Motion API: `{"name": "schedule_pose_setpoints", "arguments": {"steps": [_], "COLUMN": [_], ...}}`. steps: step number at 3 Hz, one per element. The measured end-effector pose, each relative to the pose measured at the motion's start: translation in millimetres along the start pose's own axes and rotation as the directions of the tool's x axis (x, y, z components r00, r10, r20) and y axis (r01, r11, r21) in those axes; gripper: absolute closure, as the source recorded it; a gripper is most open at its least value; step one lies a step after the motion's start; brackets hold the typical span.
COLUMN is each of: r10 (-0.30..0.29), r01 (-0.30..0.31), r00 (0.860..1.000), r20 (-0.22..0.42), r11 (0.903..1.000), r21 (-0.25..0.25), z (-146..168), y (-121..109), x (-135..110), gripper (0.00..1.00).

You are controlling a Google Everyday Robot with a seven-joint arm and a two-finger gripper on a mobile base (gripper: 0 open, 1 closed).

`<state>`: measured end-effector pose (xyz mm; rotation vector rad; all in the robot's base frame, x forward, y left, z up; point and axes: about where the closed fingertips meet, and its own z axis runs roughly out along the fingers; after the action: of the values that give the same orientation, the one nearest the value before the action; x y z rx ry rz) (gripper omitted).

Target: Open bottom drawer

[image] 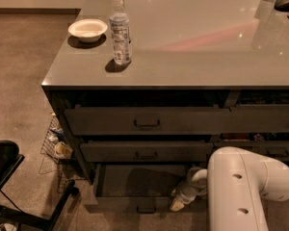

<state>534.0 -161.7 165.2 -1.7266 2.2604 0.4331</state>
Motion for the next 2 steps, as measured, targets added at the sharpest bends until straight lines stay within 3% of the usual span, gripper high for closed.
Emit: {"name": "schedule_pose_setpoints", "arguments": {"steps": [1, 2], "r10": [0.0, 0.0], "r01": [0.0, 0.0], "r00": [1.0, 1.0], "r20": [0.0, 0.0], "r11": [1.0, 1.0], "r21": [0.0, 0.0], "z": [-0.3, -0.3], "y": [0.0, 0.0], "x": [-0.1, -0.1], "gripper": [1.0, 1.0]}}
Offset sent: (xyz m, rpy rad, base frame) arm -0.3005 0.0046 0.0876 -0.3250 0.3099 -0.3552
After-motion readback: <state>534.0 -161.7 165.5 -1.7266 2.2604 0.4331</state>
